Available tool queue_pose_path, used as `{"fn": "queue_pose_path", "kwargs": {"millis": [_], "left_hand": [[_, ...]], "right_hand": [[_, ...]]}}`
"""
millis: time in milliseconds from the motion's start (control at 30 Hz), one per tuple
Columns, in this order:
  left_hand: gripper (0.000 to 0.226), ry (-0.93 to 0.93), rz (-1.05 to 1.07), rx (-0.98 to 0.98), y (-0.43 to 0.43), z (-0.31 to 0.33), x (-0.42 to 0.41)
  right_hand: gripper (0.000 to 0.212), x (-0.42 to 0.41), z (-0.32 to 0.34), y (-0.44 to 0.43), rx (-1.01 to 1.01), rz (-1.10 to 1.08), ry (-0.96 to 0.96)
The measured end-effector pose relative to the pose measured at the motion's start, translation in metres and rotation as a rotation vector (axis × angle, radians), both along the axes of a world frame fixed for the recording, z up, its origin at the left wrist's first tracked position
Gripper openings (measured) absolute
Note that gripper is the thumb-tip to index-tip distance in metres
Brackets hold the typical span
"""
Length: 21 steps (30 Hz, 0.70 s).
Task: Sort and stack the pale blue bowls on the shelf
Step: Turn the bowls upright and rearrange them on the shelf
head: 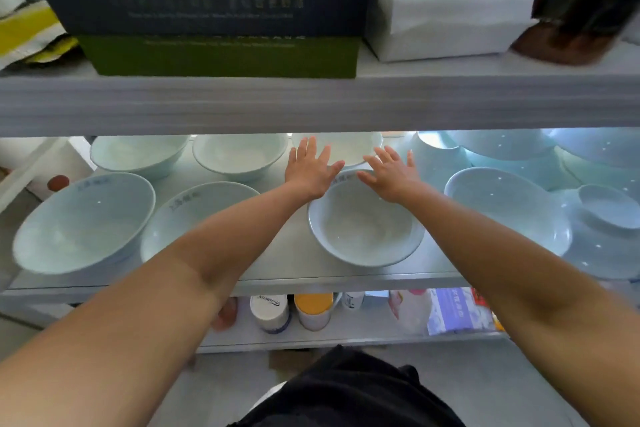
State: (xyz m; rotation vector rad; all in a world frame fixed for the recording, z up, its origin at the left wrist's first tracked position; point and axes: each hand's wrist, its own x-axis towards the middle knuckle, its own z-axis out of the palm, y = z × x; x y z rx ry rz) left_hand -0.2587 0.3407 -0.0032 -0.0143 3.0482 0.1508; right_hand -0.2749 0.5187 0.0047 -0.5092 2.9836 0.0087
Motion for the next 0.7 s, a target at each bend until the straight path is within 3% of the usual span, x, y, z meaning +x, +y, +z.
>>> {"fn": "queue_pose_path", "kwargs": {"millis": [333, 700], "left_hand": [[0.062, 0.051, -0.162, -0.033, 0.045, 0.011, -0.012], [0.064, 0.086, -0.339, 0.03, 0.155, 0.013, -0.027]], "right_hand": [[0.059, 0.008, 0.015, 0.044, -0.005, -0.15, 0.023], [0.057, 0.008, 0.023, 0.164, -0.048, -0.345, 0.084]]}}
